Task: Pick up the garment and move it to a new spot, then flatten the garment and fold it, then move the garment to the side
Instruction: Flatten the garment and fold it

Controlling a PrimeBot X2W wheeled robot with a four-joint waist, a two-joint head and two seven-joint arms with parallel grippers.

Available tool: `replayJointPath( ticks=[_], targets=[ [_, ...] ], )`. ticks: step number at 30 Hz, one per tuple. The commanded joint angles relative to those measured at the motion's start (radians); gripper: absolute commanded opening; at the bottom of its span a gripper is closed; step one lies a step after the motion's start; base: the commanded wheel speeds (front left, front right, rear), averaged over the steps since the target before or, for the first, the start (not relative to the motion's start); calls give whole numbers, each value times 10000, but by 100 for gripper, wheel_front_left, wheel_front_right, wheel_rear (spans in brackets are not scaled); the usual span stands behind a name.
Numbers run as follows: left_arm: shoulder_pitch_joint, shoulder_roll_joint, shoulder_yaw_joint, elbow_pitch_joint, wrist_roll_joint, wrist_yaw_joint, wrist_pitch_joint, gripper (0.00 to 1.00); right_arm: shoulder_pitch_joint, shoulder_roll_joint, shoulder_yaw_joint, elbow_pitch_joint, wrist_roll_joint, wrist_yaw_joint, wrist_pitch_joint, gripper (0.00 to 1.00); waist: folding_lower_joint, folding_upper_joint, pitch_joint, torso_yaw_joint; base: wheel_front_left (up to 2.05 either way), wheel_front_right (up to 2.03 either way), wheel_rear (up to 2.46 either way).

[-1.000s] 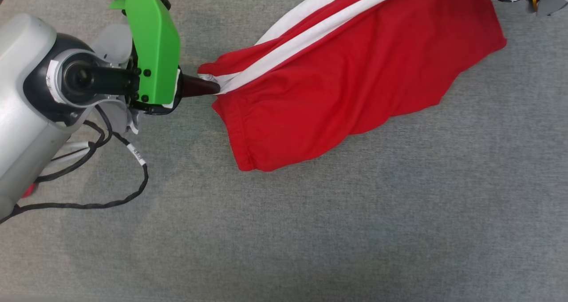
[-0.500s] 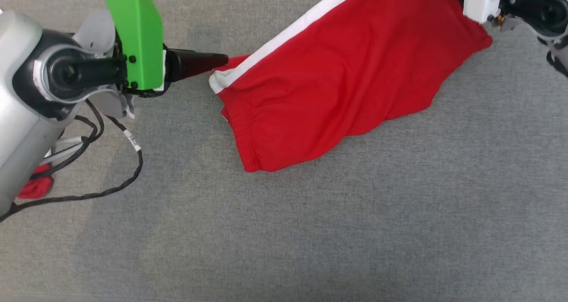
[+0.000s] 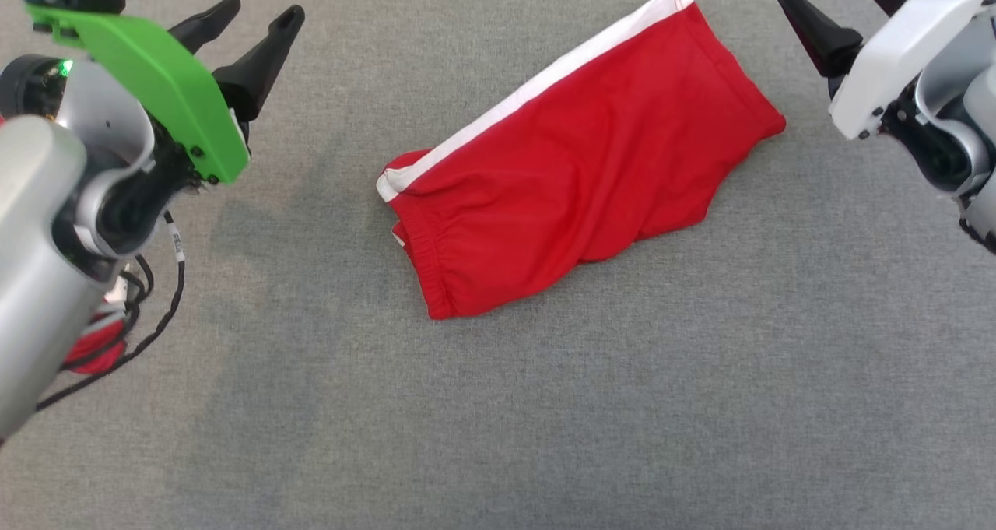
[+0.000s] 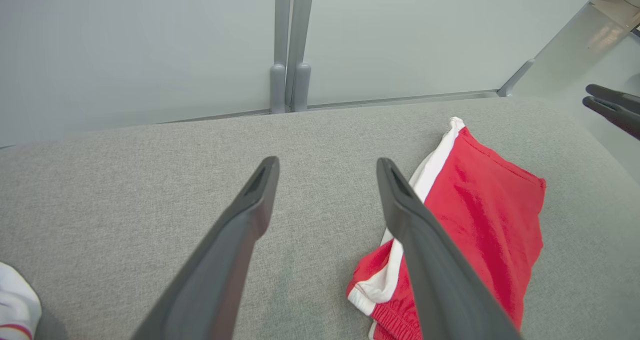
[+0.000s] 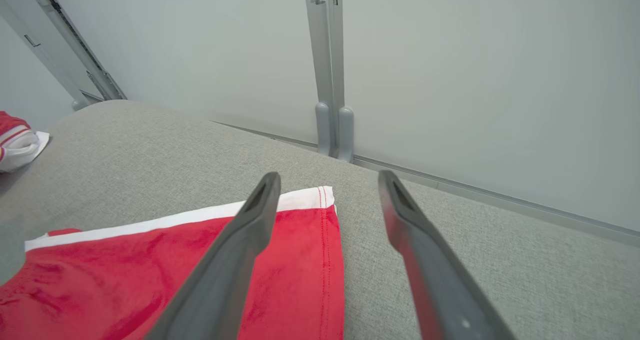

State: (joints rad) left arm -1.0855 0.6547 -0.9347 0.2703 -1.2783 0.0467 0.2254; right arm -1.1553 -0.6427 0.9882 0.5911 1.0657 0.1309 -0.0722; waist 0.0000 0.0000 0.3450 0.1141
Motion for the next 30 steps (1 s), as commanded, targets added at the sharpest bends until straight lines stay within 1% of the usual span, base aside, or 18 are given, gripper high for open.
replayJointPath(
  ticks=[1,4,6,8,12,16,17,20,25,30],
  targets=[
    [402,-82,51,-71,294,46,-622,100,317,128,-90,279,104,-3,-266,100,0,0,-259,11,0,0,0],
    [874,-93,140,-236,996,308,-2127,100,604,358,-203,938,278,-3,-606,100,0,0,-211,150,0,0,0],
    [1254,-226,248,-398,1263,427,-3061,100,731,498,-201,1309,407,-3,-644,100,0,0,-133,265,0,0,0],
    [1538,-184,102,-581,1735,464,-3776,100,823,580,-182,1614,603,-1,-526,100,0,0,-21,391,0,0,0],
    [2182,-405,221,-934,2222,832,-4653,100,853,604,-95,2096,1016,-3,-69,100,0,0,223,700,0,0,0],
    [2914,-730,584,-1335,2891,1218,-4900,100,785,541,-19,2622,1342,-3,298,100,0,0,429,1065,0,0,0],
    [3120,-882,850,-1512,3087,1310,-4921,100,812,536,-2,2771,1467,-3,390,100,0,0,449,1171,0,0,0],
    [3836,-1249,1513,-1900,3615,1376,-4911,100,1008,562,-27,2970,1929,-1,855,100,0,0,480,1409,0,0,0],
    [5050,-1959,2455,-2134,4451,1108,-4909,100,1064,431,12,3062,2611,-1,1834,100,0,0,460,1755,0,0,0],
    [5829,-2647,2979,-1930,4890,638,-4909,100,1054,396,155,3266,3049,-1,2882,100,0,0,384,2082,0,0,0]
  ],
)
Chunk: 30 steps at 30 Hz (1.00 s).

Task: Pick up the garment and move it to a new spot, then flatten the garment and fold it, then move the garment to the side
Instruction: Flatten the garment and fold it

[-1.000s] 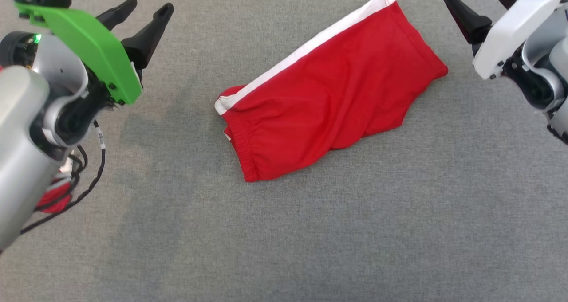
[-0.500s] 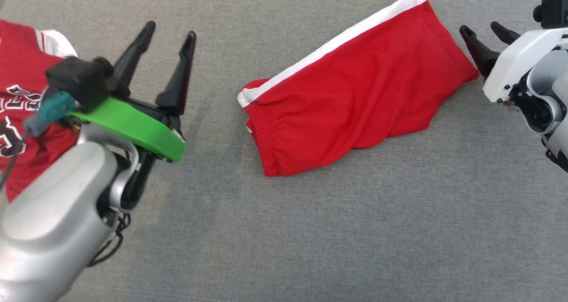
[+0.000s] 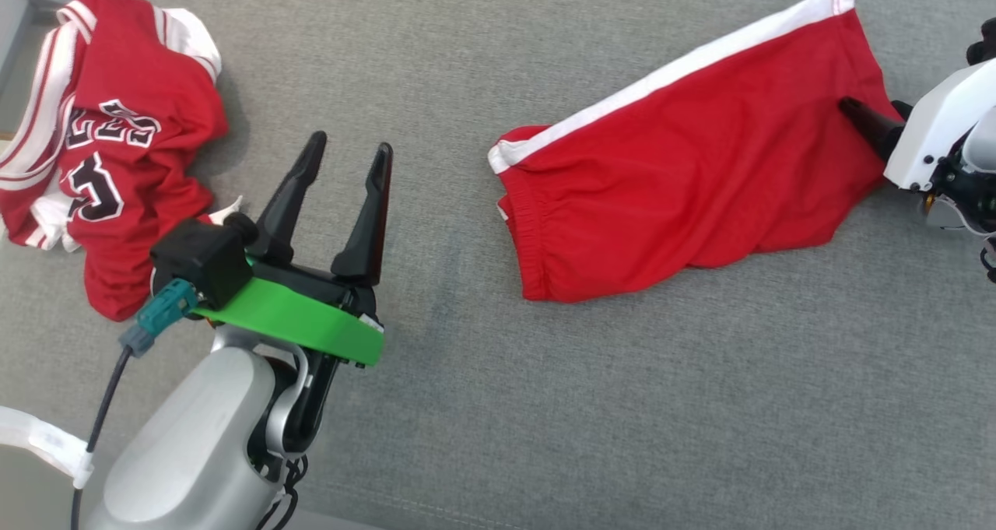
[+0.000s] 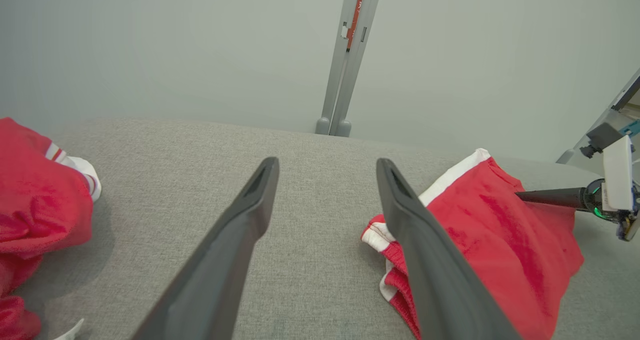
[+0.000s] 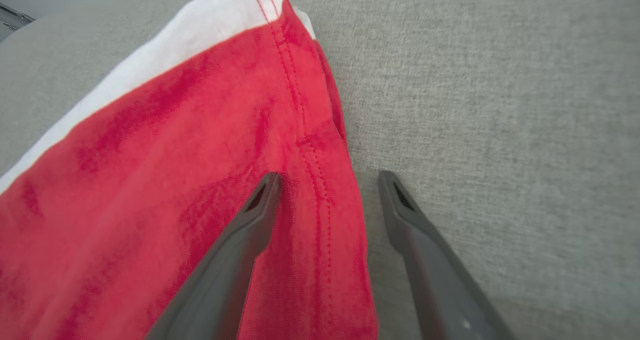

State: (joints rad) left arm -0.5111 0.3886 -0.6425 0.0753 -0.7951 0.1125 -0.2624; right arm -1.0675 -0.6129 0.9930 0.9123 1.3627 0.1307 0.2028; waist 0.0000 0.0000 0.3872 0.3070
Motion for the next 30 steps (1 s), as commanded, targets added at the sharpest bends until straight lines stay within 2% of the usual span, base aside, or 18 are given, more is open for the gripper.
replayJointPath(
  ticks=[1,2,3,5,6,7,8,9,12,16,23,30],
  targets=[
    [204,-106,134,105,184,-138,-31,100,215,115,141,97,194,0,434,100,0,0,-57,210,0,0,0],
    [271,-198,190,165,288,-232,-31,100,245,156,141,113,312,0,652,100,0,0,-74,251,0,0,0],
    [350,-294,260,235,395,-329,-32,100,291,234,117,122,484,2,930,96,0,0,-92,284,0,0,0],
    [498,-495,451,331,603,-450,-32,100,373,308,76,55,778,4,1320,56,0,0,-142,345,0,0,0],
    [567,-551,517,358,690,-512,-32,100,394,309,68,19,834,4,1415,44,0,0,-167,356,0,0,0],
    [628,-607,600,380,787,-547,-32,100,416,292,70,6,868,4,1473,36,0,0,-205,361,0,0,0],
    [726,-678,713,416,901,-607,-32,100,447,270,78,4,908,4,1534,8,0,0,-267,356,0,0,0],
    [833,-758,812,459,971,-645,-32,100,486,251,90,7,949,2,1588,0,0,0,-341,342,0,0,0],
    [1024,-927,1079,538,1136,-787,-33,100,495,151,143,-43,865,0,1492,0,0,0,-531,275,0,0,0],
    [1363,-1112,1389,647,1526,-947,-33,100,541,41,214,-143,578,0,709,0,0,0,-881,26,0,0,0],
    [2041,-1186,2028,794,2061,-960,-33,100,1329,2,160,-466,784,0,-363,0,0,0,-1772,-811,0,0,0],
    [2838,-1405,2866,723,2420,-998,-32,100,2363,-519,46,-1228,1148,-1,-1144,0,0,0,-2216,-1757,0,0,0]
  ],
)
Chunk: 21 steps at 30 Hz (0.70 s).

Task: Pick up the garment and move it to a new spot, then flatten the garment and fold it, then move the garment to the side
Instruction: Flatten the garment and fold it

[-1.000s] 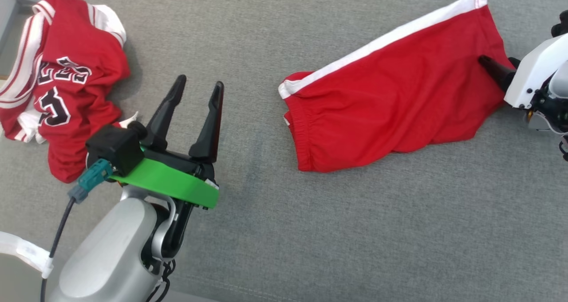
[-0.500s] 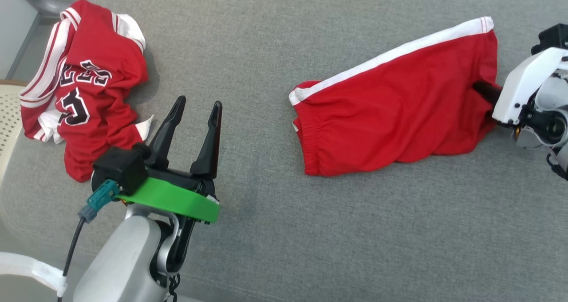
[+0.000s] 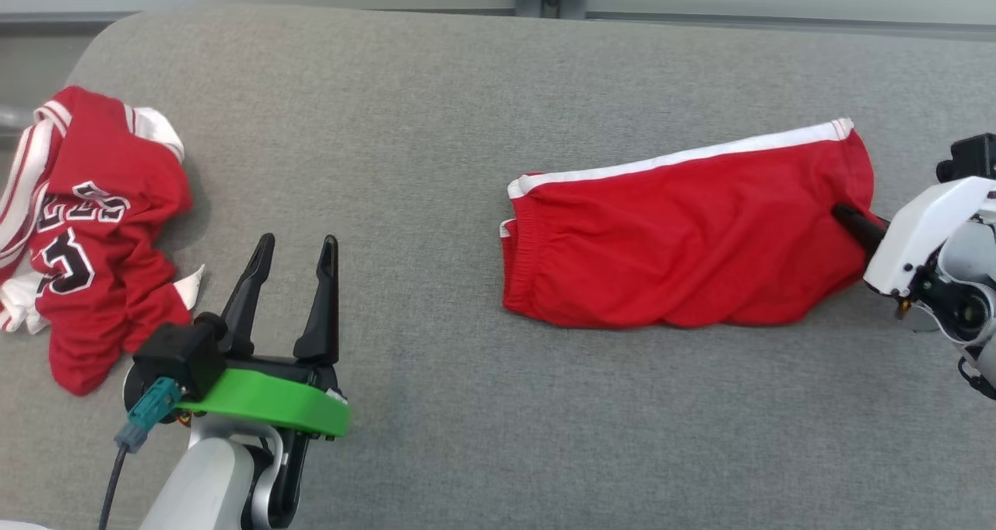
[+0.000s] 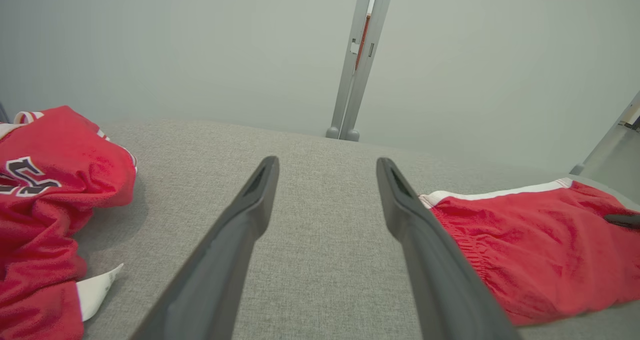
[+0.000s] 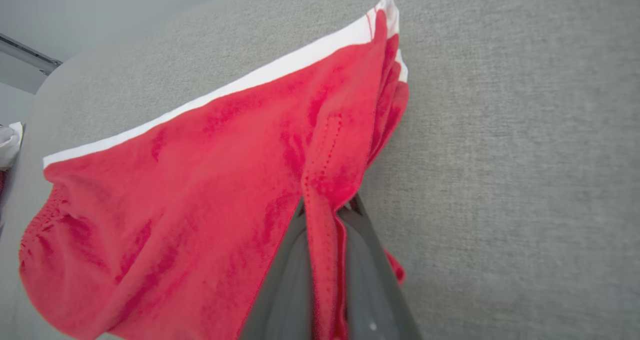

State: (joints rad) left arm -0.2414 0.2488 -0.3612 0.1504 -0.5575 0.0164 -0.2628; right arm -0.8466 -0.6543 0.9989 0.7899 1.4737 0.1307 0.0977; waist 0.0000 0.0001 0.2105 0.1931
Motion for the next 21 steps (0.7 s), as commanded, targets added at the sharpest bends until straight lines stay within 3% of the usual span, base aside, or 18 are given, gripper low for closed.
replayJointPath(
  ticks=[1,9,15,21],
  targets=[
    [224,-58,143,-47,94,-51,-28,100,255,-211,-16,-64,48,-1,-150,0,0,-1,-470,-702,0,0,0],
    [613,-343,521,1,492,-305,-17,100,235,-868,225,-486,-453,0,-589,0,0,-1,-543,-1155,0,0,0],
    [617,-666,547,152,772,-507,-17,100,-287,-619,572,-1330,-1091,0,-835,0,0,-1,-653,-1029,0,0,0],
    [668,-904,589,410,1063,-725,-18,100,-535,87,947,-1626,-1627,0,-974,0,0,-1,-797,-523,0,0,0]
  ],
)
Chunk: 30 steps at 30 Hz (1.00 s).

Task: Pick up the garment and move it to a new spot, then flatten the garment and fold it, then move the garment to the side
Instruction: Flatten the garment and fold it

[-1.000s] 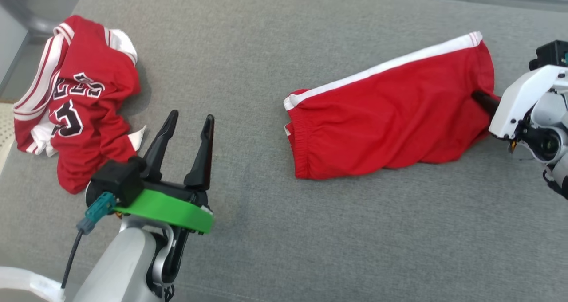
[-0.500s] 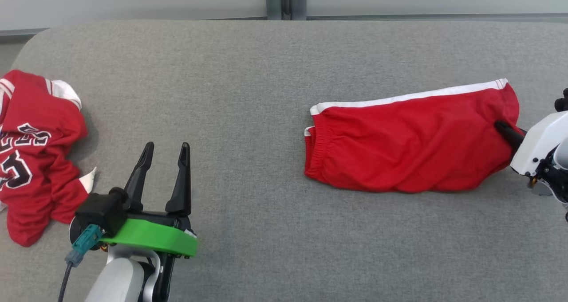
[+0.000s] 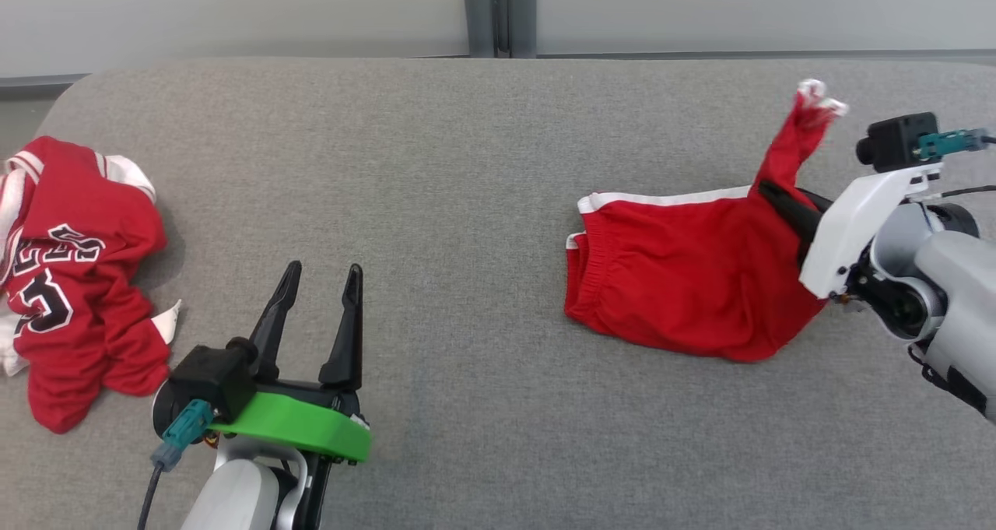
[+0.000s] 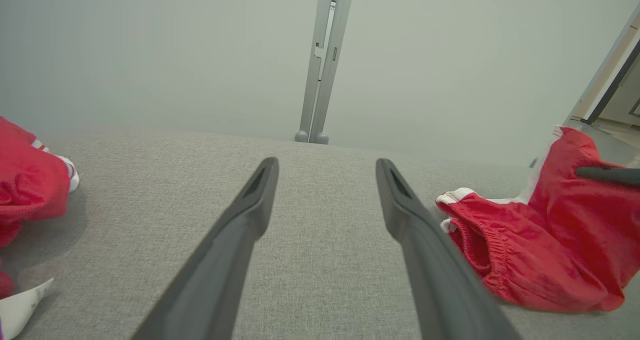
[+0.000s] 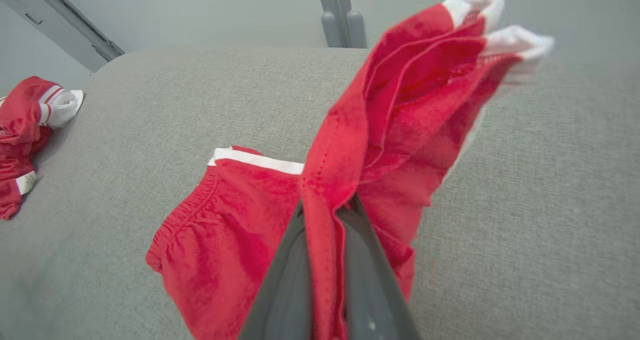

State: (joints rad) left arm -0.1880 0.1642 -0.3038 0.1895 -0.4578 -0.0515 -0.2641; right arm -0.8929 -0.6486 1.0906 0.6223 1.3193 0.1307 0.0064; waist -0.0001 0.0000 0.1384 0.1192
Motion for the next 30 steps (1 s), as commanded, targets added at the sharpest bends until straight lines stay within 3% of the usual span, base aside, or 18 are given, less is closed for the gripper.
replayJointPath(
  ticks=[1,10,19,20,21,22,30],
  targets=[
    [135,-89,46,35,78,-75,-4,100,-81,173,75,116,-141,0,-38,0,1,0,-82,289,0,0,0],
    [-96,-385,34,394,425,-363,-3,100,356,1675,424,1199,-186,0,361,0,1,0,-62,1070,0,0,0],
    [-205,-552,381,571,655,-485,-4,100,469,2510,750,1816,-267,0,569,0,1,0,-35,1093,0,0,0],
    [-173,-566,424,581,669,-504,-4,100,417,2590,755,1892,-291,0,485,18,1,0,-52,1040,0,0,0],
    [-142,-574,457,582,669,-515,-3,100,384,2629,755,1915,-296,0,442,49,1,0,-64,996,0,0,0],
    [-106,-584,493,580,661,-538,-4,100,353,2625,781,1911,-317,0,413,100,1,0,-86,930,0,0,0],
    [224,-608,851,528,776,-598,-4,100,249,2051,578,967,-383,0,-659,100,1,0,-424,219,0,0,0]
  ],
)
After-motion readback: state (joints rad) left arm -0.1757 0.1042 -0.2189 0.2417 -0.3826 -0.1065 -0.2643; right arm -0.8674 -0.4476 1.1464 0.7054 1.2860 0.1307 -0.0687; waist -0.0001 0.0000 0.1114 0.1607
